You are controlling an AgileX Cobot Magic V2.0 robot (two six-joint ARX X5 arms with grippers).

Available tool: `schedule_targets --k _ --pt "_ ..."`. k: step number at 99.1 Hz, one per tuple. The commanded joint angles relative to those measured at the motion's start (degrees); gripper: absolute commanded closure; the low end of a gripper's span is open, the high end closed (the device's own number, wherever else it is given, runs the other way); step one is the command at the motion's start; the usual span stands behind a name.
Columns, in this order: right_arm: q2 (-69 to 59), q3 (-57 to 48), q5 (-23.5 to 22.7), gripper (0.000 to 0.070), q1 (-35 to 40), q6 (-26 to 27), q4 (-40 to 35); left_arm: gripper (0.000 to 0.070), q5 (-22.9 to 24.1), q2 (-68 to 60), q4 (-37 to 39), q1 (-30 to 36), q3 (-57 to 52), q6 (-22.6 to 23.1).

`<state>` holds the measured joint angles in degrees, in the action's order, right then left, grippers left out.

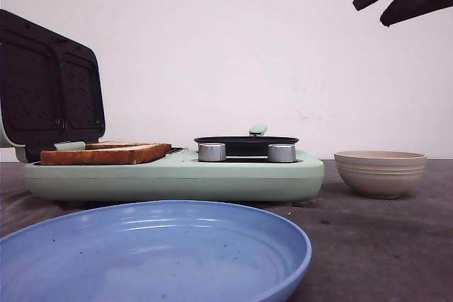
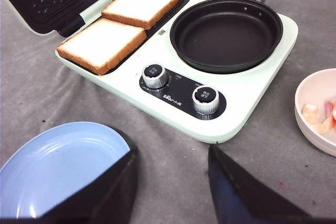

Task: Make breakfast with bread and shrimp

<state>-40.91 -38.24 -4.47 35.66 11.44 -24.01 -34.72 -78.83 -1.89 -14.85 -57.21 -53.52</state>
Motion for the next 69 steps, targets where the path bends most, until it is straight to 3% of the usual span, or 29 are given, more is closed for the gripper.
schedule_targets --k 1,30,69 --pt "-0.2 -0.5 -0.1 0.0450 0.5 0.6 0.2 0.0646 0.0 -1.1 0.2 1.0 -0.7 4.1" --pt "-0.2 -0.5 -0.1 0.0450 0.5 0.6 0.2 0.0645 1.0 -1.1 0.2 6.5 -0.7 9.6" --pt "-0.2 -0.5 -0.1 0.0450 0.5 0.6 -0.3 0.0636 9.7 -2.8 0.2 20.4 -0.7 15.9"
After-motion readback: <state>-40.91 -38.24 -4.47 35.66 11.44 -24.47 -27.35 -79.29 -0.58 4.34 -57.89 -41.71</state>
